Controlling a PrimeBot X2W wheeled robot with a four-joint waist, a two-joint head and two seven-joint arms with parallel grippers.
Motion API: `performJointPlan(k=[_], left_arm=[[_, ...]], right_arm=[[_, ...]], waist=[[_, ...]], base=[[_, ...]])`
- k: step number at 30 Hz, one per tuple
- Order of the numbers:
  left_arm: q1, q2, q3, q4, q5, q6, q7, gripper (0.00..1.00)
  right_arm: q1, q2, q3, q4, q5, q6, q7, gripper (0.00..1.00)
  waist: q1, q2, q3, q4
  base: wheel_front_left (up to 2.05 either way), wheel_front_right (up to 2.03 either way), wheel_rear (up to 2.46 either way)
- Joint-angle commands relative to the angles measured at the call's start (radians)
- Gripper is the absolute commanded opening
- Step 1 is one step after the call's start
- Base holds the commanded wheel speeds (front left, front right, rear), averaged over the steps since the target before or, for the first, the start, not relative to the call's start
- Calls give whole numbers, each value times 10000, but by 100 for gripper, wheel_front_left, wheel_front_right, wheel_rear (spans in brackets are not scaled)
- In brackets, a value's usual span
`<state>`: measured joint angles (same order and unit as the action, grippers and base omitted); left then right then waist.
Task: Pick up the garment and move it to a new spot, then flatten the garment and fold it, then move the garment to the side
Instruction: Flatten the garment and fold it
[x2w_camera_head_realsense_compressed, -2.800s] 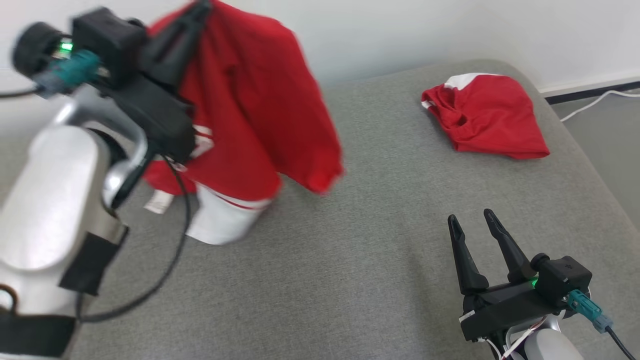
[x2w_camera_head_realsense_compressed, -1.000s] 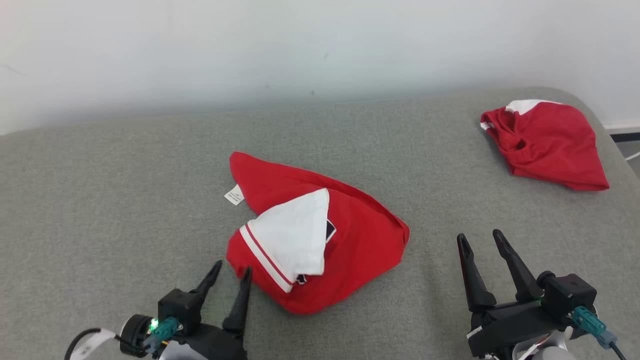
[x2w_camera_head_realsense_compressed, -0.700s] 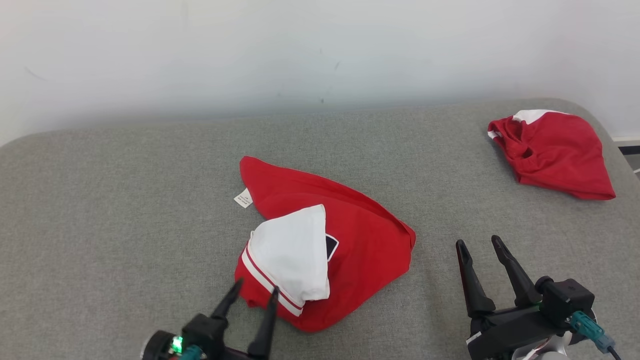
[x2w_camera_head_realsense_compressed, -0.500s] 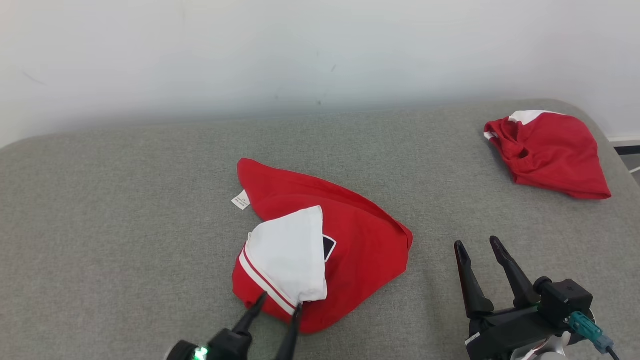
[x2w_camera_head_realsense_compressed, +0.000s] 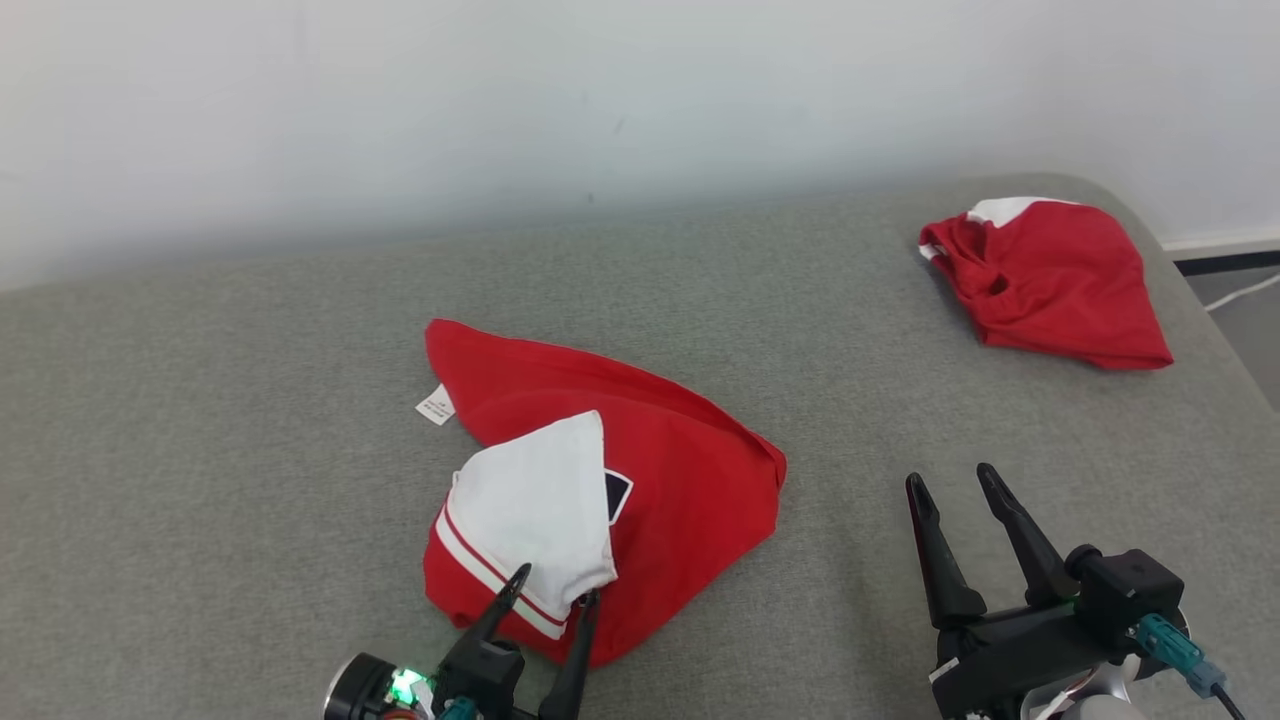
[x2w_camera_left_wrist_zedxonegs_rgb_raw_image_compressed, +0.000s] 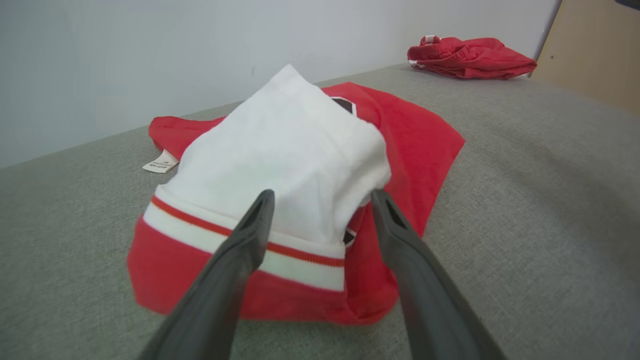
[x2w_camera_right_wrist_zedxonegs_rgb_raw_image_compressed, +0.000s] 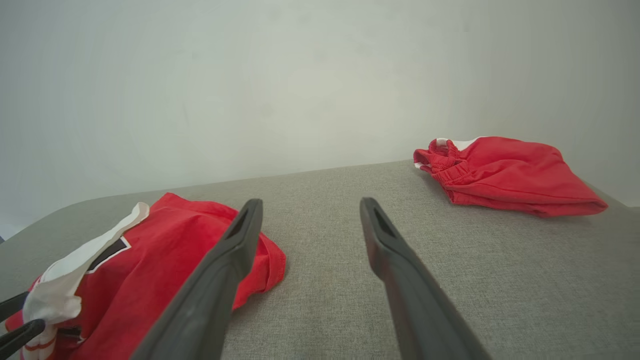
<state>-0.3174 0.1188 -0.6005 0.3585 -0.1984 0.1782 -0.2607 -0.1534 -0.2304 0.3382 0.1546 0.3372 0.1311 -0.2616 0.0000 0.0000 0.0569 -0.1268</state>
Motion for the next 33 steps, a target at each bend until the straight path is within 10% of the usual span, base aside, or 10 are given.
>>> performJointPlan(k=[1, 5, 6, 7, 8, 33], left_arm=[[-109, 10, 34, 118, 89, 60, -60, 100], [-310, -64, 214, 219, 183, 45, -61, 100], [-305, -71, 256, 256, 197, 28, -61, 75], [-320, -79, 330, 217, 192, 22, -61, 17], [-325, -88, 397, 145, 187, 25, -63, 0], [1730, 563, 2929, -3056, 73, 694, -53, 0]], right_arm=[[-46, -45, -14, 10, -6, -8, -45, 100], [-91, -27, 6, 11, -14, -8, -45, 100], [-86, -22, -7, 8, -13, -8, -45, 100], [-81, -13, -21, 1, -13, -8, -45, 100], [-70, -10, -41, -10, -11, -8, -45, 100], [440, 107, -452, -94, -166, -8, -44, 100]], waist=[[0, 0, 82, -157], [0, 0, 127, -315], [0, 0, 134, -333], [0, 0, 143, -346], [0, 0, 150, -346], [0, 0, -144, 1882]], base=[[0, 0, 0], [0, 0, 0], [0, 0, 0], [0, 0, 0], [0, 0, 0], [0, 0, 0]])
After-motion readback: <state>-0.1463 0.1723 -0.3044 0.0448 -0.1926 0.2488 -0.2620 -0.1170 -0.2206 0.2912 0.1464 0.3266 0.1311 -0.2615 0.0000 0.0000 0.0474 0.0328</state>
